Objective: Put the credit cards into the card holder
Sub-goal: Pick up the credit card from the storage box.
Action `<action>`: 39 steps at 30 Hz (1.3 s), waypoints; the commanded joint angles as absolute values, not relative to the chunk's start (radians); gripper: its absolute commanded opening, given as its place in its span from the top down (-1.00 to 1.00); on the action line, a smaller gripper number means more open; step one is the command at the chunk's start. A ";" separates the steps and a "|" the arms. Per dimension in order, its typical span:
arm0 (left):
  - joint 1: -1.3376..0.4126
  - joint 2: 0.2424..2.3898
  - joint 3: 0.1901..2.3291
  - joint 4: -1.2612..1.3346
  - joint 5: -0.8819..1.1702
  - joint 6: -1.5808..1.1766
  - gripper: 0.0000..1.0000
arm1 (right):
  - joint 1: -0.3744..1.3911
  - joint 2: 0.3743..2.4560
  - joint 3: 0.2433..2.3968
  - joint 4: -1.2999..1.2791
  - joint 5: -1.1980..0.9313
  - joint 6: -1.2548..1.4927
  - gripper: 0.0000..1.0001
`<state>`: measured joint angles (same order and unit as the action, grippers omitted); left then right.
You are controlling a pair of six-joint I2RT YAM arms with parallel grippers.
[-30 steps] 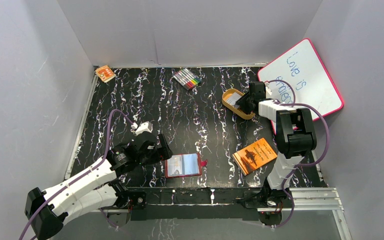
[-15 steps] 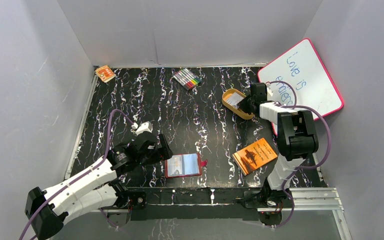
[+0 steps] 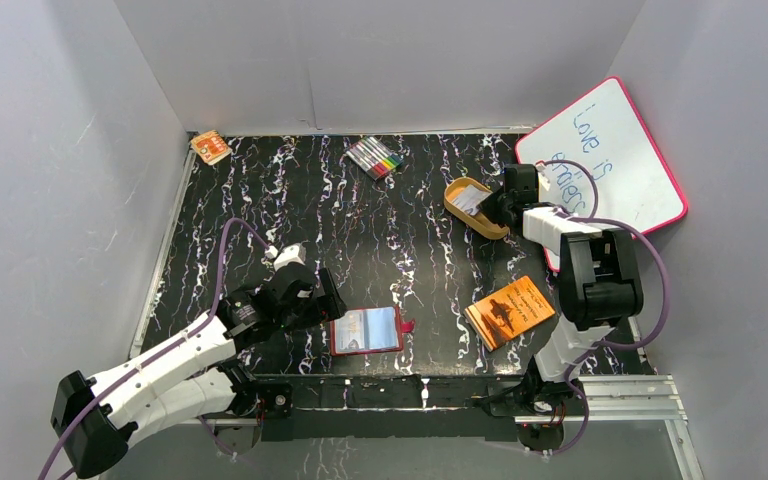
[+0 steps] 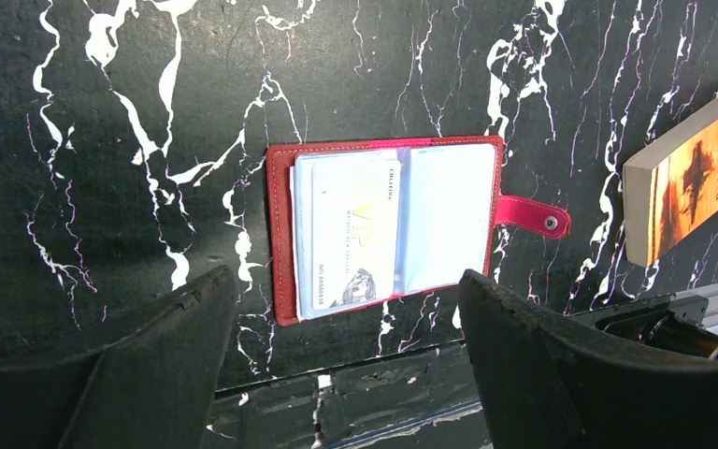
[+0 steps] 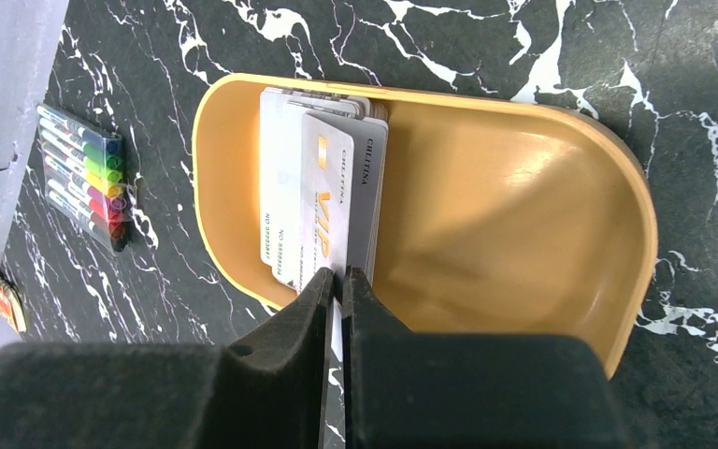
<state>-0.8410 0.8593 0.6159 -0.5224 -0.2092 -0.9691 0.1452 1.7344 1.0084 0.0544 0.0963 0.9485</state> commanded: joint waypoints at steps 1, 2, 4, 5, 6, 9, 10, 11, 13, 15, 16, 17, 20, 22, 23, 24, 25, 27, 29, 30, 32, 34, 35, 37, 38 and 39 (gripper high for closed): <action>-0.841 0.858 0.626 -0.518 -0.211 -0.962 -0.69 | 0.143 1.685 0.998 0.042 0.095 0.948 0.95; -0.841 0.858 0.626 -0.518 -0.209 -0.960 -0.69 | 0.142 1.682 0.999 0.041 0.095 0.948 0.96; -0.841 0.856 0.626 -0.517 -0.209 -0.961 -0.69 | 0.142 1.675 1.000 0.040 0.094 0.950 1.00; -0.841 0.855 0.626 -0.518 -0.209 -0.959 -0.69 | 0.141 1.671 1.001 0.039 0.095 0.953 1.00; -0.841 0.853 0.627 -0.519 -0.209 -0.959 -0.69 | 0.142 1.666 1.003 0.038 0.095 0.955 1.00; -0.841 0.851 0.629 -0.520 -0.209 -0.958 -0.69 | 0.143 1.652 1.011 0.035 0.094 0.960 1.00; -0.841 0.852 0.628 -0.520 -0.209 -0.957 -0.69 | 0.141 1.647 1.015 0.031 0.094 0.962 1.00; -0.841 0.853 0.630 -0.520 -0.209 -0.957 -0.69 | 0.142 1.644 1.020 0.026 0.094 0.963 1.00; -0.841 0.854 0.631 -0.519 -0.209 -0.953 -0.69 | 0.141 1.636 1.028 0.015 0.096 0.966 1.00; -0.841 0.854 0.632 -0.520 -0.210 -0.952 -0.69 | 0.142 1.627 1.035 0.011 0.099 0.968 1.00; -0.841 0.853 0.632 -0.520 -0.210 -0.951 -0.69 | 0.141 1.627 1.039 0.006 0.099 0.968 1.00; -0.841 0.853 0.633 -0.519 -0.211 -0.950 -0.69 | 0.142 1.627 1.046 0.002 0.100 0.965 1.00; -0.841 0.853 0.636 -0.519 -0.212 -0.948 -0.69 | 0.141 1.620 1.060 -0.023 0.105 0.963 1.00; -0.841 0.851 0.642 -0.524 -0.219 -0.944 -0.69 | 0.142 1.604 1.066 -0.040 0.111 0.966 1.00; -0.841 0.849 0.646 -0.529 -0.225 -0.942 -0.69 | 0.142 1.594 1.071 -0.050 0.112 0.968 1.00; -0.841 0.846 0.652 -0.533 -0.232 -0.940 -0.68 | 0.141 1.583 1.078 -0.059 0.109 0.971 1.00; -0.841 0.845 0.655 -0.536 -0.241 -0.939 -0.68 | 0.142 1.570 1.087 -0.074 0.102 0.977 1.00; -0.842 0.837 0.666 -0.541 -0.258 -0.935 -0.68 | 0.142 1.539 1.103 -0.100 0.084 0.984 1.00; -0.841 0.833 0.676 -0.541 -0.275 -0.926 -0.68 | 0.142 1.502 1.112 -0.121 0.069 0.988 1.00; -0.841 0.833 0.682 -0.541 -0.282 -0.924 -0.68 | 0.142 1.485 1.113 -0.126 0.065 0.989 1.00; -0.841 0.837 0.694 -0.541 -0.297 -0.916 -0.68 | 0.142 1.457 1.124 -0.141 0.051 0.986 1.00; -0.841 0.840 0.705 -0.538 -0.307 -0.909 -0.69 | 0.141 1.436 1.139 -0.168 0.046 0.983 1.00; -0.841 0.842 0.710 -0.536 -0.311 -0.906 -0.69 | 0.142 1.427 1.141 -0.174 0.042 0.983 1.00; -0.841 0.844 0.723 -0.535 -0.316 -0.904 -0.69 | 0.142 1.408 1.146 -0.178 0.013 0.981 1.00; -0.842 0.844 0.732 -0.536 -0.321 -0.902 -0.69 | 0.141 1.401 1.153 -0.178 -0.034 0.978 1.00; -0.841 0.842 0.743 -0.538 -0.326 -0.902 -0.69 | 0.140 1.393 1.157 -0.180 -0.110 0.973 1.00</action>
